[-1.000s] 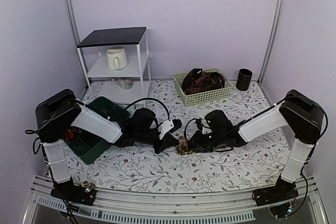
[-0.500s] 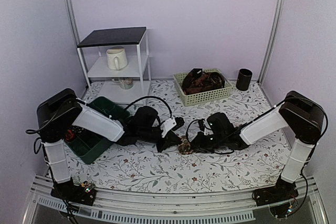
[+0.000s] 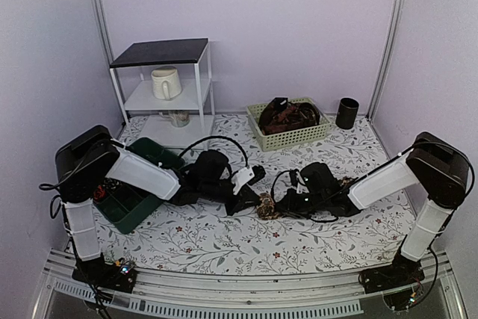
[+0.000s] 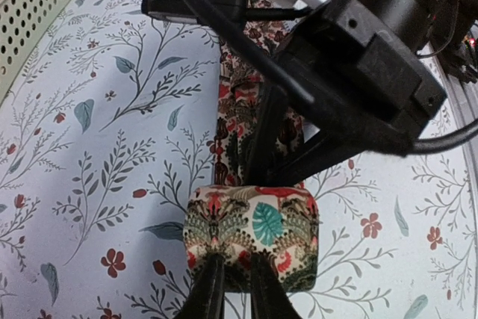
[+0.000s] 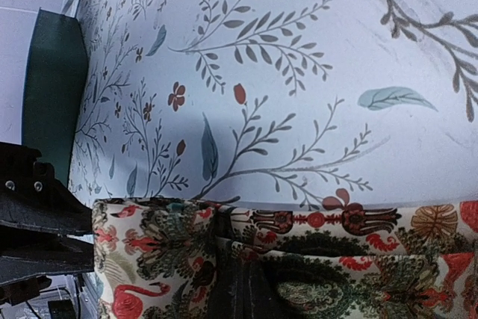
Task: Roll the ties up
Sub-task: Roll the tie at the center of the board.
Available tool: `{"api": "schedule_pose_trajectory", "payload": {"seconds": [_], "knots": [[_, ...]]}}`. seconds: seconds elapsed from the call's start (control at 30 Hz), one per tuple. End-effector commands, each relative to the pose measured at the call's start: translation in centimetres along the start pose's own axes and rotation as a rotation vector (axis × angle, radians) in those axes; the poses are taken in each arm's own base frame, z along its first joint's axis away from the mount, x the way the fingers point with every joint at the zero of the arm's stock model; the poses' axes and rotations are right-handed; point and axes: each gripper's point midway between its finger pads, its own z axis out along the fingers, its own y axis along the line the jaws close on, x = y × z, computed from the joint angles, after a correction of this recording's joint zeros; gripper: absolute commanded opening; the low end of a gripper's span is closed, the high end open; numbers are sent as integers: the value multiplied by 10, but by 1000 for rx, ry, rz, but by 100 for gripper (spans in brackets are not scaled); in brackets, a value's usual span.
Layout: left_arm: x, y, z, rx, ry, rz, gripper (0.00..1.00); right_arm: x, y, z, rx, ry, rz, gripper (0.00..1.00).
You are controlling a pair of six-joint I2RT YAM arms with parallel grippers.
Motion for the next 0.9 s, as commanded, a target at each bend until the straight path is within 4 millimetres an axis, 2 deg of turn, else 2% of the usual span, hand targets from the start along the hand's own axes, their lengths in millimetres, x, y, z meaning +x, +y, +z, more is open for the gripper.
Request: {"api": "schedule_pose_trajectory", "payload": {"seconds": [0.0, 0.13, 0.17, 0.27, 0.57, 0.7, 0.87], "knots": [[-2, -4, 6, 11, 6, 5, 14, -11, 14, -15, -42, -51, -20, 0], [-8, -4, 7, 17, -3, 9, 14, -12, 12, -18, -33, -60, -15, 2], [5, -5, 14, 23, 25, -2, 14, -12, 10, -18, -26, -62, -10, 3], [5, -6, 17, 31, 27, -2, 14, -13, 7, -20, -13, -77, -2, 8], [-2, -9, 24, 37, 17, 8, 13, -27, -11, -43, 62, -174, 29, 32], [-8, -9, 27, 36, 6, 16, 14, -30, 1, -51, 15, -177, 5, 41], [-13, -9, 33, 44, -1, 22, 14, -30, 16, -47, -34, -132, -44, 46]]}}
